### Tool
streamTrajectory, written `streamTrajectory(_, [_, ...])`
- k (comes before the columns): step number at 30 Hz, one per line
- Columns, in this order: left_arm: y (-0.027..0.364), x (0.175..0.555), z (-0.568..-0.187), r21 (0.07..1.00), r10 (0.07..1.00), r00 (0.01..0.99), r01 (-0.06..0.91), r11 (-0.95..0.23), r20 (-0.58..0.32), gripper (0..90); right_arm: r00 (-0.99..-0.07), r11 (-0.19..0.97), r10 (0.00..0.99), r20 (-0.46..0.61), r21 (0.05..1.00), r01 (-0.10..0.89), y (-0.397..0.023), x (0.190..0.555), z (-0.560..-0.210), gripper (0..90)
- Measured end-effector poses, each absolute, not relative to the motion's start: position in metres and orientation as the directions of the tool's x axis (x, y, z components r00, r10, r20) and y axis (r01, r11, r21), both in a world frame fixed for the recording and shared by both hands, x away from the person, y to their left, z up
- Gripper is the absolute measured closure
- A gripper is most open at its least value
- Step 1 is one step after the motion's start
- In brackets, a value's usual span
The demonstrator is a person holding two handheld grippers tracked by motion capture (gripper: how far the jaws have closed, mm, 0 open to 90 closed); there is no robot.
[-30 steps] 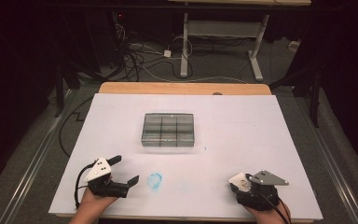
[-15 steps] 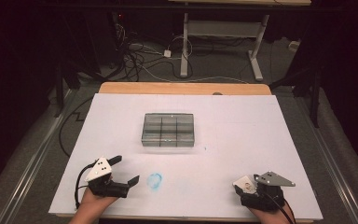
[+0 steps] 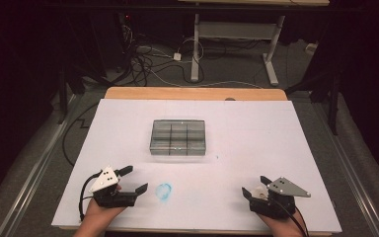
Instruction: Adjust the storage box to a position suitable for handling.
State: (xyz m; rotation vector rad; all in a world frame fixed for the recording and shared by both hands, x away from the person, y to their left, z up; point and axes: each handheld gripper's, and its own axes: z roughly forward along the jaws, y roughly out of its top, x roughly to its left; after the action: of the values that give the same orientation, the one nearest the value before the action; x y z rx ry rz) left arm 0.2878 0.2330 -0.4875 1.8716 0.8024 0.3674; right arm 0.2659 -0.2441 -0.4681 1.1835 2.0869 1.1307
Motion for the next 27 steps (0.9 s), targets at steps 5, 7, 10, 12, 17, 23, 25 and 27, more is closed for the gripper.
streamTrajectory(5, [0.234, 0.289, -0.488, 0.894, 0.667, 0.735, 0.371, -0.250, -0.119, 19.7, -0.540, 0.306, 0.841, -0.033, 0.852, 0.424, -0.239, 0.266, -0.467, 47.3])
streamTrajectory(7, [0.234, 0.289, -0.488, 0.895, 0.666, 0.737, 0.369, -0.250, -0.117, 24.0, -0.548, 0.308, 0.836, -0.029, 0.851, 0.425, -0.238, 0.266, -0.468, 55.3])
streamTrajectory(10, [0.233, 0.289, -0.488, 0.892, 0.671, 0.733, 0.371, -0.258, -0.111, 32.4, -0.553, 0.304, 0.833, -0.018, 0.850, 0.430, -0.239, 0.267, -0.469, 63.2])
streamTrajectory(12, [0.233, 0.290, -0.488, 0.886, 0.687, 0.717, 0.390, -0.252, -0.120, 38.4, -0.549, 0.293, 0.836, -0.012, 0.855, 0.428, -0.241, 0.267, -0.469, 68.4])
streamTrajectory(17, [0.233, 0.290, -0.488, 0.885, 0.705, 0.697, 0.402, -0.236, -0.129, 54.4, -0.546, 0.279, 0.838, 0.006, 0.855, 0.438, -0.243, 0.268, -0.471, 80.8])
streamTrajectory(23, [0.236, 0.291, -0.488, 0.884, 0.723, 0.673, 0.421, -0.202, -0.155, 72.5, -0.535, 0.257, 0.844, 0.032, 0.851, 0.457, -0.248, 0.270, -0.473, 90.0])
streamTrajectory(25, [0.238, 0.292, -0.488, 0.885, 0.716, 0.677, 0.424, -0.193, -0.168, 74.6, -0.538, 0.257, 0.842, 0.036, 0.851, 0.458, -0.249, 0.271, -0.472, 90.0])
streamTrajectory(27, [0.239, 0.292, -0.488, 0.886, 0.712, 0.679, 0.425, -0.184, -0.178, 79.9, -0.543, 0.259, 0.839, 0.034, 0.852, 0.454, -0.249, 0.271, -0.472, 90.0])
